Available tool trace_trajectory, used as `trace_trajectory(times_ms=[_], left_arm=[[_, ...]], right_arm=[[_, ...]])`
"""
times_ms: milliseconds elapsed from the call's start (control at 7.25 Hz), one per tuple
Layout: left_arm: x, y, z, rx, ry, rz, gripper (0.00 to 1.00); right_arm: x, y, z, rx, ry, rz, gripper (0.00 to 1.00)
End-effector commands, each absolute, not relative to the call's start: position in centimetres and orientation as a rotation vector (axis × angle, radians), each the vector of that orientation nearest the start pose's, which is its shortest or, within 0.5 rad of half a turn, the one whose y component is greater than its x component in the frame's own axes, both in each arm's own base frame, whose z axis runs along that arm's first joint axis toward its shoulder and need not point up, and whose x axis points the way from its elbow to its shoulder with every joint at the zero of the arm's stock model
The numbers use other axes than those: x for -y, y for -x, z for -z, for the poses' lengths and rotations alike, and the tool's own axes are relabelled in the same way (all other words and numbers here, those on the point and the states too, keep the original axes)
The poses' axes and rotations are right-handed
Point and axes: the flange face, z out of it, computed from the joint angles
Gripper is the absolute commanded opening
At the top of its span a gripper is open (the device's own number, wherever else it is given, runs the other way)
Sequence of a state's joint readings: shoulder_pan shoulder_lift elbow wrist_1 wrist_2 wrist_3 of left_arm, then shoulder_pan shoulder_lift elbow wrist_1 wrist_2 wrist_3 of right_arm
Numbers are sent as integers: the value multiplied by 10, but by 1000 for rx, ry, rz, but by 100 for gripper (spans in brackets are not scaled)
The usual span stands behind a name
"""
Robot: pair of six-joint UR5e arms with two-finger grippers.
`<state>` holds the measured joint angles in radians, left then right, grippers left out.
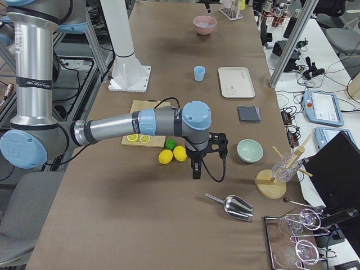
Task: Mash ice and strawberries in cup
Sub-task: 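Lower the left gripper into the pink bowl of ice cubes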
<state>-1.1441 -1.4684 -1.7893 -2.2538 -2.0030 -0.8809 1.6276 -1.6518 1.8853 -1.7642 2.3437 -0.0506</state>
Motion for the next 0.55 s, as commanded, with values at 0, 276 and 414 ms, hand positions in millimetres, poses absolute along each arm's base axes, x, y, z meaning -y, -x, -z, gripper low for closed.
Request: trace_trajectory(times_ms=[0, 276, 414], left_arm=[[469, -149, -535, -816, -347, 280, 85], [463, -177, -550, -821, -328, 307, 81], [461, -188, -550, -823, -315, 334, 81]], right_arm=[[445, -89, -563, 770, -79, 10, 100], [445, -89, -564, 768, -77, 8, 100], [446, -89, -563, 768, -79, 8, 100]])
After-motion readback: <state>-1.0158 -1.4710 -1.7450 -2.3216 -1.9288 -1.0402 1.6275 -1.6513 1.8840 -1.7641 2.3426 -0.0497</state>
